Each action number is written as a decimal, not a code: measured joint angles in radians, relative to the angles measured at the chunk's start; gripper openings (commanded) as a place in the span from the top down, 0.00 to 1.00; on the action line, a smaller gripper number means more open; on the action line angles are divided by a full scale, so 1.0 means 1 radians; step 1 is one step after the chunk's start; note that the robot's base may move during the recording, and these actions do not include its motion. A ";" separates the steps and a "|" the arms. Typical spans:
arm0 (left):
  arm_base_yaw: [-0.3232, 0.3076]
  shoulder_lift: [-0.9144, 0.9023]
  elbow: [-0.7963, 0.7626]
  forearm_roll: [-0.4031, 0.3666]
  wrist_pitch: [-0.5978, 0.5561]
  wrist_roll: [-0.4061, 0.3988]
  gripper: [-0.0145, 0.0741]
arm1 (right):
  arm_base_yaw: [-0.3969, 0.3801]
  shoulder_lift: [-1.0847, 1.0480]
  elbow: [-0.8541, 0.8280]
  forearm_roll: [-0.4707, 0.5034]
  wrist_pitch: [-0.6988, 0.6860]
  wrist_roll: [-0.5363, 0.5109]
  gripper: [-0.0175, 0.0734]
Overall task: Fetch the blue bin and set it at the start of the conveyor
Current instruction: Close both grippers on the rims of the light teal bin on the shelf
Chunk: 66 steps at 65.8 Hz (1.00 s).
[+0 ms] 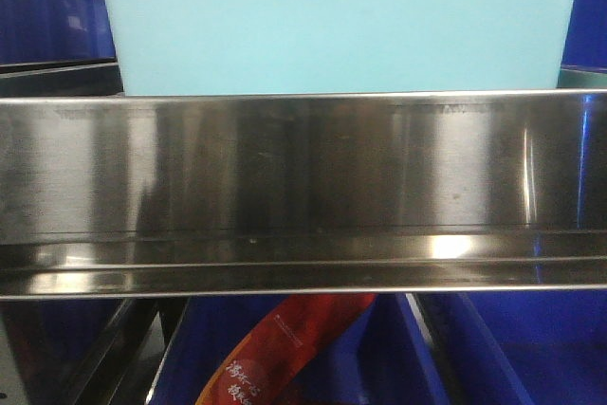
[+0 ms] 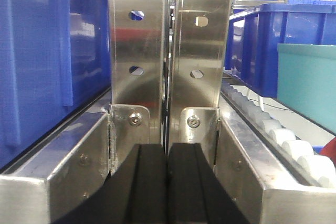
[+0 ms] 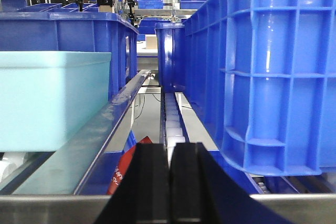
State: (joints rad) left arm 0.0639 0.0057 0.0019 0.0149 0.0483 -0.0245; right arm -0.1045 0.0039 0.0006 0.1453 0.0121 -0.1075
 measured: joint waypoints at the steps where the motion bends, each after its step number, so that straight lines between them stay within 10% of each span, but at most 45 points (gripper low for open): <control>1: 0.000 0.000 0.000 0.000 0.000 0.000 0.96 | 0.000 0.000 0.000 0.000 0.000 0.000 0.99; 66: 0.000 -0.002 -0.010 0.000 -0.184 0.000 0.96 | 0.000 -0.001 -0.022 0.012 -0.038 0.000 0.99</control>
State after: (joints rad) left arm 0.0639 0.0040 -0.0077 0.0149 -0.1354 -0.0245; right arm -0.1045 0.0032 -0.0215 0.1572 -0.0256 -0.1075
